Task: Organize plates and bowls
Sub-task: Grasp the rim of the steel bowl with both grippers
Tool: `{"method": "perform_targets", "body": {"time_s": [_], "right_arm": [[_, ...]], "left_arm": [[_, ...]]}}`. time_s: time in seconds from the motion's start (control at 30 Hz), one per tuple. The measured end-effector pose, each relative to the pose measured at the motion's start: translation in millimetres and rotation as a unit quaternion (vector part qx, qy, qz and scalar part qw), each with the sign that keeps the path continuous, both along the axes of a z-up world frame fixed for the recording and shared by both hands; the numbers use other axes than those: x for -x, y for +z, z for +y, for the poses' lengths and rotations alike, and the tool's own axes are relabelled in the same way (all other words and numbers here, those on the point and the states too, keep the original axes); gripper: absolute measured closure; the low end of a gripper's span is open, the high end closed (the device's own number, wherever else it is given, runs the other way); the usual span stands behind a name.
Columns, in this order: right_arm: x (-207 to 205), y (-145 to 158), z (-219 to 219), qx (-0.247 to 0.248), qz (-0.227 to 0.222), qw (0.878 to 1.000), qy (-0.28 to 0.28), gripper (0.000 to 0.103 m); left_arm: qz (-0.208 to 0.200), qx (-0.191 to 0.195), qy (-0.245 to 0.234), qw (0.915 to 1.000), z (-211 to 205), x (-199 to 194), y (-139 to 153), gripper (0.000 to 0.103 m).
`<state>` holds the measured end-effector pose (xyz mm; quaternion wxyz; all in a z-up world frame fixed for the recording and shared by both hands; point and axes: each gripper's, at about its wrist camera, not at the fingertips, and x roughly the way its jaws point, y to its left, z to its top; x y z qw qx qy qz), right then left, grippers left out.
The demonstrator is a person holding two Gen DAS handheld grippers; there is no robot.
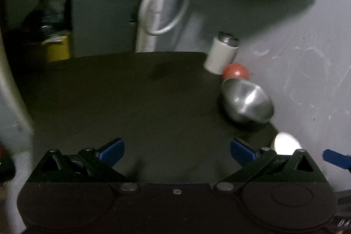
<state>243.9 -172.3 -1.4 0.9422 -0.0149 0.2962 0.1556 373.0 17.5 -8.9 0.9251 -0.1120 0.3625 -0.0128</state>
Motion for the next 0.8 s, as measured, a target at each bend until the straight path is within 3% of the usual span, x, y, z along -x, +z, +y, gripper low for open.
{"method": "perform_targets", "body": {"time_s": [0.1, 0.27, 0.57, 0.73, 0.8], "right_arm": [[-32.1, -2.8, -2.2, 0.001, -0.003, 1.0, -0.001, 0.001], [-89.3, -17.6, -1.9, 0.008, 0.006, 1.0, -0.011, 0.013], [-147.3, -40.2, -2.5, -0.006, 0.035, 0.999, -0.028, 0.024], [-160.7, -45.1, -0.8, -0.007, 0.052, 0.998, -0.032, 0.039], [-161.0, -46.5, -2.4, -0.012, 0.058, 0.998, -0.034, 0.045]], "left_arm": [[0.005, 0.001, -0.02, 0.9998, -12.0, -49.0, -7.2, 0.001], [0.006, 0.015, -0.04, 0.9991, -22.2, -110.8, -18.6, 0.001], [0.039, -0.013, -0.059, 0.9974, -41.0, -152.0, -39.2, 0.002], [0.054, 0.003, -0.055, 0.997, -44.5, -158.0, -45.7, 0.018], [0.058, 0.004, -0.056, 0.9968, -46.0, -157.9, -47.0, 0.032]]}}
